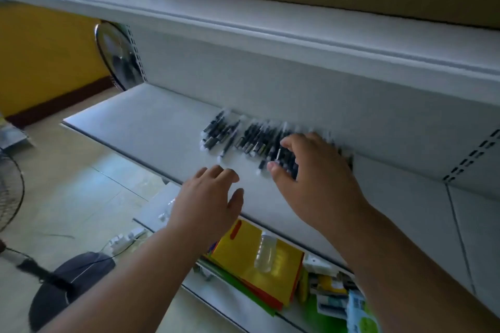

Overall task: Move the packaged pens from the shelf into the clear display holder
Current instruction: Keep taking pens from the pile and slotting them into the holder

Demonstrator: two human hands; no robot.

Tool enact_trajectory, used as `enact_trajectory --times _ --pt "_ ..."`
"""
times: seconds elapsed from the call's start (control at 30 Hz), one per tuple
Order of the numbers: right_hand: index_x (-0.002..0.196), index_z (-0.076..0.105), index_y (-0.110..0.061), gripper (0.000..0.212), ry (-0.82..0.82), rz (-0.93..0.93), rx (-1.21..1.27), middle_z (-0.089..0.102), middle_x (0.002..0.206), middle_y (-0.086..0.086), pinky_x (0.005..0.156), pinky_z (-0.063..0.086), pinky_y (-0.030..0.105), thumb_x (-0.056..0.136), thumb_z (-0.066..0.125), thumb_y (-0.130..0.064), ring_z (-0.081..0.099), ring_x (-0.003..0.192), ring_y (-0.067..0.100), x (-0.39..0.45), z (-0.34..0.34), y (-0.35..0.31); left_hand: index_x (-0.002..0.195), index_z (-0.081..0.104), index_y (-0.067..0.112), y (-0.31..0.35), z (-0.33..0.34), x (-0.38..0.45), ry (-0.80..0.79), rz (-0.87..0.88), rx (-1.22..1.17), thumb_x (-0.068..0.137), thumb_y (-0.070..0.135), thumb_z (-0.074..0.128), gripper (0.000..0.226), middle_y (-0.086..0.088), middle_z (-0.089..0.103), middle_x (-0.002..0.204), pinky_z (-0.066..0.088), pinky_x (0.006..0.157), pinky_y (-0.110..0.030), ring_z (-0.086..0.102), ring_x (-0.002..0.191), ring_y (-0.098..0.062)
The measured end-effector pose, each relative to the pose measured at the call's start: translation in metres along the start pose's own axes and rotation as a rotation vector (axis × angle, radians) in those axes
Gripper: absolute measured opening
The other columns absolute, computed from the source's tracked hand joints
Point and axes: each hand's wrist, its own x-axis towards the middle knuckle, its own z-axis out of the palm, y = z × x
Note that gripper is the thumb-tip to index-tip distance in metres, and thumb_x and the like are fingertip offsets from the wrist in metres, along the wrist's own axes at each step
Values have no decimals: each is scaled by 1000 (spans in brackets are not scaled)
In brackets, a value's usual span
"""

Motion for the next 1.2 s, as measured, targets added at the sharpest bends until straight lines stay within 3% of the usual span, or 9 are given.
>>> enact_trajectory --times 0.33,0.43,0.73,1.2 --pt "122 56 -21 40 69 148 -56 57 113 -2 83 47 31 90 61 -44 57 99 16 66 70 -50 101 66 27 -111 10 108 15 77 -124 92 42 54 21 5 65 100 45 80 -32 58 100 -24" --pt "118 59 -19 37 109 215 -73 58 111 0 83 50 35 88 65 -40 61 97 19 85 84 -65 110 63 25 -138 14 142 -63 61 -156 91 45 56 28 2 65 106 45 85 -34 56 106 -25" --pt "116 60 -18 35 144 373 -155 58 110 -2 75 36 25 88 64 -39 57 94 15 101 92 -77 129 53 20 -155 20 194 -247 113 -128 91 47 53 47 -6 54 130 39 99 -39 44 123 -28" --pt "119 58 -21 35 215 420 -143 56 108 -8 76 36 24 89 59 -41 52 93 8 109 101 -81 110 59 9 -155 24 206 -237 191 55 91 32 45 33 -14 63 112 44 82 -35 56 107 -34"
